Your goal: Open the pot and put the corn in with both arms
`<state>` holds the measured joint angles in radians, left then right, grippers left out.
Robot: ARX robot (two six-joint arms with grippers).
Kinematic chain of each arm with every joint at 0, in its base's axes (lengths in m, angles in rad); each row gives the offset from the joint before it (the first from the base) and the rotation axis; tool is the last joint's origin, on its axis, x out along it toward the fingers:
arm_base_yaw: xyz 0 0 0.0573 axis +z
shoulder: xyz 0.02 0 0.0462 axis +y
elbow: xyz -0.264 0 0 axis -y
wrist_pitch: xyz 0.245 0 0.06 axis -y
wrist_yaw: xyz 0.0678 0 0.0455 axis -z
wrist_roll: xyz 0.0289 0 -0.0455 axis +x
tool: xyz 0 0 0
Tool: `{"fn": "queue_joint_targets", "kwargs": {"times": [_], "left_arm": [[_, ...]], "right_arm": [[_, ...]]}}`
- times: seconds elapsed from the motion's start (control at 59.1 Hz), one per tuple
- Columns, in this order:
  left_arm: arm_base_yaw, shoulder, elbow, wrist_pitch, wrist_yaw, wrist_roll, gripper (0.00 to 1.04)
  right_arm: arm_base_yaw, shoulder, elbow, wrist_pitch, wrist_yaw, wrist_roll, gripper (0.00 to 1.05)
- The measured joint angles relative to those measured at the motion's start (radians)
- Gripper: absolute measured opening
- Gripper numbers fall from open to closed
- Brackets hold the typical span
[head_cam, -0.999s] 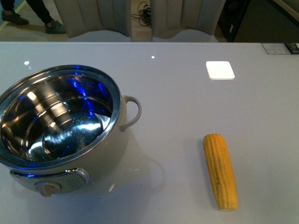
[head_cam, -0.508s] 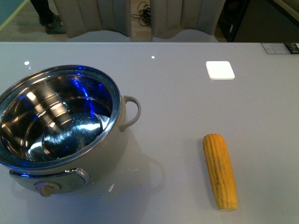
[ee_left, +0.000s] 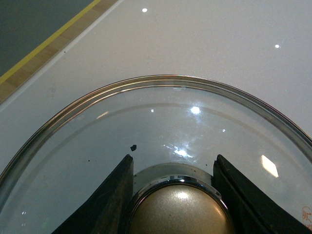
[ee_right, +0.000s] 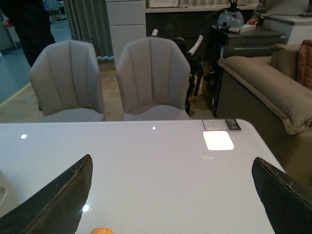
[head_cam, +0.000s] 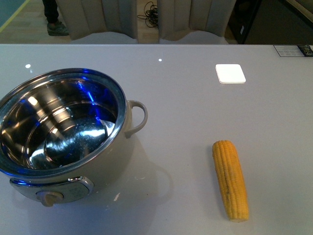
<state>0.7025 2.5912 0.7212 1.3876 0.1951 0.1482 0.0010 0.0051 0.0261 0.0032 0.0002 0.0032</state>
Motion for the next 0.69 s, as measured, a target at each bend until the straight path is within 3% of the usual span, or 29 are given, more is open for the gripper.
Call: {"fn": "queue_joint_targets", "kwargs": {"times": [0.373, 0.44, 0.593, 0.66, 0.694], "left_arm": [[0.005, 0.02, 0.013, 0.0, 0.014, -0.01, 0.44], [0.005, 0.02, 0.013, 0.0, 0.013, -0.006, 0.55], [0.009, -0.014, 0.001, -0.003, 0.017, -0.008, 0.9], [0.009, -0.05, -0.01, -0.011, 0.024, -0.01, 0.99], [0.009, -0.085, -0.022, -0.018, 0.029, -0.015, 0.98]], "right_arm": [[0.0, 0.0, 0.0, 0.0, 0.0, 0.0, 0.96], [0.0, 0.0, 0.0, 0.0, 0.0, 0.0, 0.96], [0.0, 0.0, 0.0, 0.0, 0.0, 0.0, 0.96], [0.0, 0.0, 0.0, 0.0, 0.0, 0.0, 0.96], [0.0, 0.0, 0.0, 0.0, 0.0, 0.0, 0.96]]}}
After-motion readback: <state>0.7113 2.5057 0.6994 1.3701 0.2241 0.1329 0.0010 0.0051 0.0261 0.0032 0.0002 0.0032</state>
